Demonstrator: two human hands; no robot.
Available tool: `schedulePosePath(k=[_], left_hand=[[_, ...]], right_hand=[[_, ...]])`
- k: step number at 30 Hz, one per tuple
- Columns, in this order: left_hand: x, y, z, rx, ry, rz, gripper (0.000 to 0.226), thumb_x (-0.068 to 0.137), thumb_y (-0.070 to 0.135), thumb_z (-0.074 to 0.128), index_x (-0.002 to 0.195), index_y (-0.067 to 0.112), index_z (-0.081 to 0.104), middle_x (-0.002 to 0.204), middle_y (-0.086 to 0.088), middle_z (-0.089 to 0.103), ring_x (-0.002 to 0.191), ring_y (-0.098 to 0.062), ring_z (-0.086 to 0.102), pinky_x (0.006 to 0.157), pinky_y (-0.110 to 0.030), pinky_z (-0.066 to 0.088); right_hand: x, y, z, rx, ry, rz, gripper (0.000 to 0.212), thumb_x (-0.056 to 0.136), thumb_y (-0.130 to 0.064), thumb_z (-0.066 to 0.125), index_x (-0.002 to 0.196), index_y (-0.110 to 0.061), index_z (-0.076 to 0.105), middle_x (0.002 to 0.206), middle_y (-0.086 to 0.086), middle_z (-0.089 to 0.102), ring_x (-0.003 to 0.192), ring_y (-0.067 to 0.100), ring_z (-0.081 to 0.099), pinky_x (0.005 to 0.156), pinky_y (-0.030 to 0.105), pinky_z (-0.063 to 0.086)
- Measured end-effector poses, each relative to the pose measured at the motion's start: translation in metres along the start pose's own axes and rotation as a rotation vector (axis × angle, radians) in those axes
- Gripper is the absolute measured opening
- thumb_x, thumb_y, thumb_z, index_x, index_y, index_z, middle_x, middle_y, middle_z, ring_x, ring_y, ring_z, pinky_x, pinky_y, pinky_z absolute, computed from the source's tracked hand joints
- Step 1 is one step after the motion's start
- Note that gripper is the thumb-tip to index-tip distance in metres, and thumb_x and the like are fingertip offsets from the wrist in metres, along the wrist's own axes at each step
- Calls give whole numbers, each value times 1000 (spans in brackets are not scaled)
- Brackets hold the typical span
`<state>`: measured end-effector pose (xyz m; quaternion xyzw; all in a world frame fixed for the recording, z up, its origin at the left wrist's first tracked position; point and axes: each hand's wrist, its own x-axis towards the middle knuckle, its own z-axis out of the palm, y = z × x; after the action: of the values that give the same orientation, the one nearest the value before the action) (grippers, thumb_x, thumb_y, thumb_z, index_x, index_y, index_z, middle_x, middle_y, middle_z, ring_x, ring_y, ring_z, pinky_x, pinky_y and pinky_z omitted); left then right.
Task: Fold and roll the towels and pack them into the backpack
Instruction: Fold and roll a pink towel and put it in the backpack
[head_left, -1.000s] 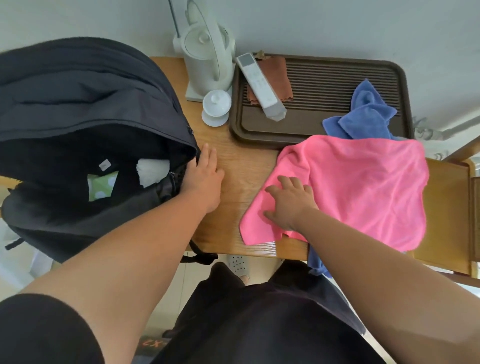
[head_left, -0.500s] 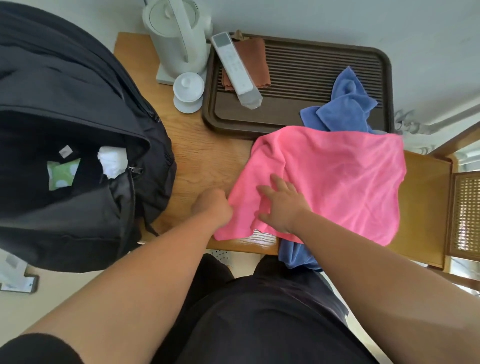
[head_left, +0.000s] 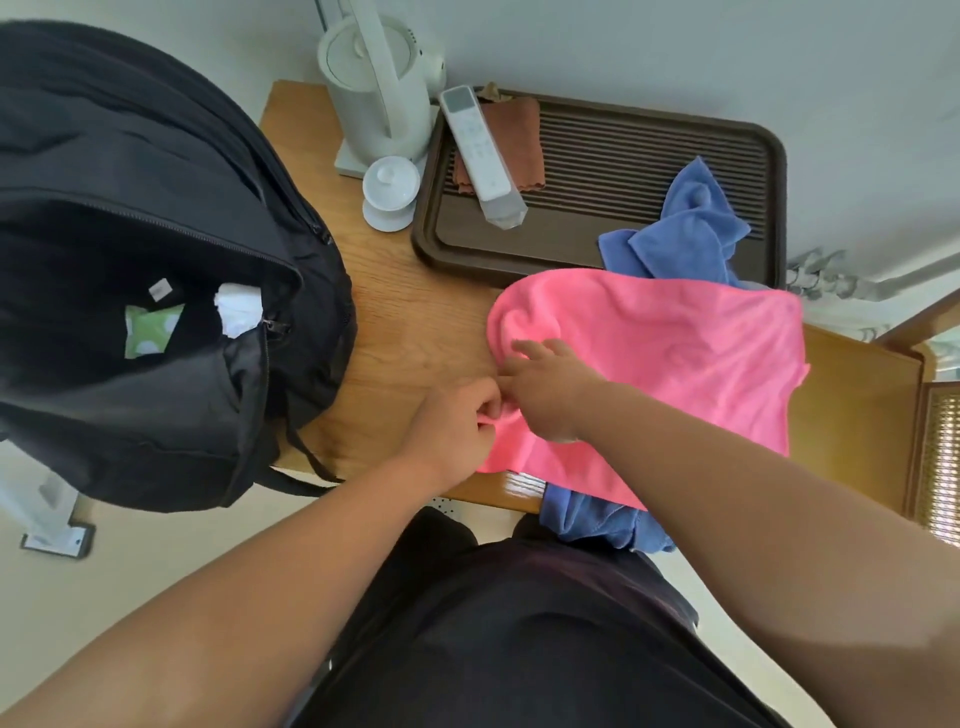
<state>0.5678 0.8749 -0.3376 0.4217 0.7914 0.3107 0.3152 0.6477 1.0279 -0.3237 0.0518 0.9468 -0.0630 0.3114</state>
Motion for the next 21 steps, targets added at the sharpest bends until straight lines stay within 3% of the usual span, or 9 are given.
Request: schedulePosePath(k=[3,6,11,15,19,21], left_hand=[[-8,-7,4,31,-2,-158,23,78,-2,63,90,18,61,85,4,63,68,-8,52,63,-26,44],[-9,-16,7,49,-79,-335,44,79,5,67,121,20,64,110,4,65,96,-17,61,84,-32,51],[-8,-14,16,-329,-143,-662,24,80,0,71,93,20,71,86,1,68,84,-18,65,69,-27,52],[-11,-6,20,-436,-260,-603,31,80,-6,64,90,22,72,87,-1,68,80,-15,62,65,-22,49],[-15,2,21,-441,-327,-523,34,80,-7,61,97,21,72,88,1,60,80,-12,55,55,-15,45],[-18,4,20,-433,-351,-497,35,81,-8,61,102,18,71,86,1,58,77,-10,53,51,-9,42]], right_hand=[[-15,12,16,-70,38,50,52,93,-26,47,144,-37,44,136,3,48,126,31,40,104,45,32],[-25,18,35,-70,107,144,53,93,-31,46,146,-36,41,132,4,50,119,32,43,99,45,31],[-42,14,61,74,128,279,64,94,-40,43,155,-30,26,130,3,60,117,32,49,98,44,33],[-47,18,64,212,200,421,59,100,-39,35,156,-30,21,118,8,68,110,32,56,88,40,38],[-33,23,52,276,184,360,63,103,-33,34,156,-45,0,100,8,67,90,33,63,68,37,42],[-22,24,43,271,141,359,64,102,-25,37,156,-41,6,94,6,63,87,33,64,65,36,42]])
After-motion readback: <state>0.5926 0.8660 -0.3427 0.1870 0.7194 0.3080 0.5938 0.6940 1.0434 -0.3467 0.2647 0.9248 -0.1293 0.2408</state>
